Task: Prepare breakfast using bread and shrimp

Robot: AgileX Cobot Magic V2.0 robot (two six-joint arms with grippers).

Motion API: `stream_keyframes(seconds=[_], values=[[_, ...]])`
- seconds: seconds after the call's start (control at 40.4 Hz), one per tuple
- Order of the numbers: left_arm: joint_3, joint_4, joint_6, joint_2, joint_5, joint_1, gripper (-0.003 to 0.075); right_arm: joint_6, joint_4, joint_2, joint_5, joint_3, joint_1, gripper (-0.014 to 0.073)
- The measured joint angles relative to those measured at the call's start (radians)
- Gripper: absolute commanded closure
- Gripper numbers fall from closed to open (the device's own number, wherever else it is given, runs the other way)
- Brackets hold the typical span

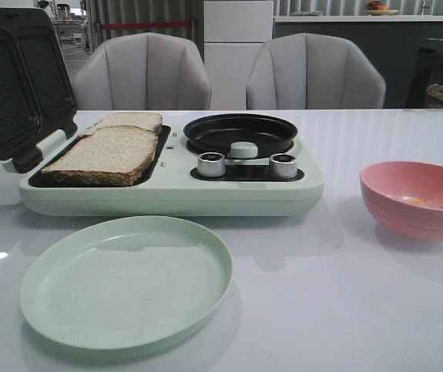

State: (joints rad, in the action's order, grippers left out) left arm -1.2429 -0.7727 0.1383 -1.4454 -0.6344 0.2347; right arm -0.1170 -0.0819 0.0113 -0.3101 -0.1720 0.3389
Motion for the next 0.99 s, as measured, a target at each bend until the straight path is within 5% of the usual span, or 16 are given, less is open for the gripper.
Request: stream_keyframes(seconds=[0.396,0.668,0.99], values=[[-0.004,-0.518,0.418,-0.197,-0.011,0.081,0.0326,0.000,0.000,0.000,0.000,0.000,0.000,0.0071],[-0.005,-0.815,0.655,-0.331,-0.141,0.081,0.0346,0.000,0.000,0.000,0.000,0.000,0.000,0.0071],[-0.008,-0.866,0.741,-0.350,-0.131,0.024,0.0678,0.000,0.000,0.000,0.000,0.000,0.000,0.0071]])
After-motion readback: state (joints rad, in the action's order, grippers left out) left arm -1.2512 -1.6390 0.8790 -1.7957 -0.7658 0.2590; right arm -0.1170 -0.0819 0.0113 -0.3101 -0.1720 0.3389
